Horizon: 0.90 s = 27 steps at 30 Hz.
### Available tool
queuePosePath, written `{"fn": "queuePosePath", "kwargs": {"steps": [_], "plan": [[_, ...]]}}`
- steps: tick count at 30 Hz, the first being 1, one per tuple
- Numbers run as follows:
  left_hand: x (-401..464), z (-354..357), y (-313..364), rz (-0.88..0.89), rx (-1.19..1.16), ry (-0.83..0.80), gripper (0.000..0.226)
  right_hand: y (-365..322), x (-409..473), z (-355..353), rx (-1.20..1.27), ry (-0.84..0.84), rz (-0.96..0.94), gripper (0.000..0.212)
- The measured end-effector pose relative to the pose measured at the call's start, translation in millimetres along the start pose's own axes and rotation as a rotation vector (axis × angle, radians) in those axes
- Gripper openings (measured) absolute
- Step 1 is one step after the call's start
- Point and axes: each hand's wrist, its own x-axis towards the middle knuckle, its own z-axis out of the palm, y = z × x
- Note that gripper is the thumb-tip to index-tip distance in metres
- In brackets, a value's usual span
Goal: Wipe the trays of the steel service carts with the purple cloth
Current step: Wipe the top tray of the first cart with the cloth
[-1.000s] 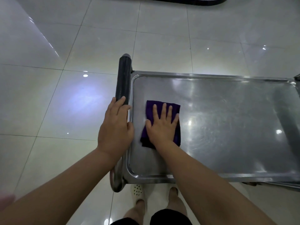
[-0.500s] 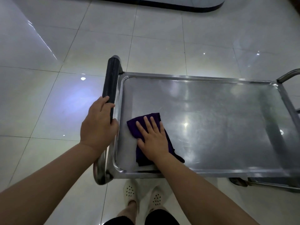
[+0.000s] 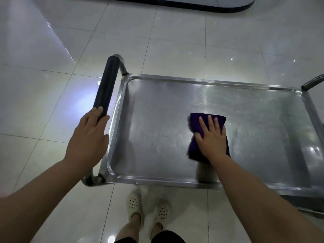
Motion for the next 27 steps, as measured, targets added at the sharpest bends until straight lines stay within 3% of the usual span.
{"fn": "queuePosePath", "kwargs": {"steps": [5,11,18,27], "plan": [[-11.3,3.2,2.9,-0.113,-0.354,0.008,0.057,17.9,-11.3,0.0,-0.005,0.023,0.202,0.062],[-14.6,6.8,-6.7,-0.064,-0.385,0.076,0.050,-38.7,-31.7,11.1,0.072,0.021,0.450,0.064],[-17.2,9.2,-20.0,-0.042,-0.413,0.110,0.044,-135.6,-52.6,30.9,0.080,0.016,0.344,0.066],[-19.4,12.8,-34.6,-0.002,-0.458,0.170,0.037,-240.9,-56.2,46.5,0.051,-0.022,0.052,0.066]]}}
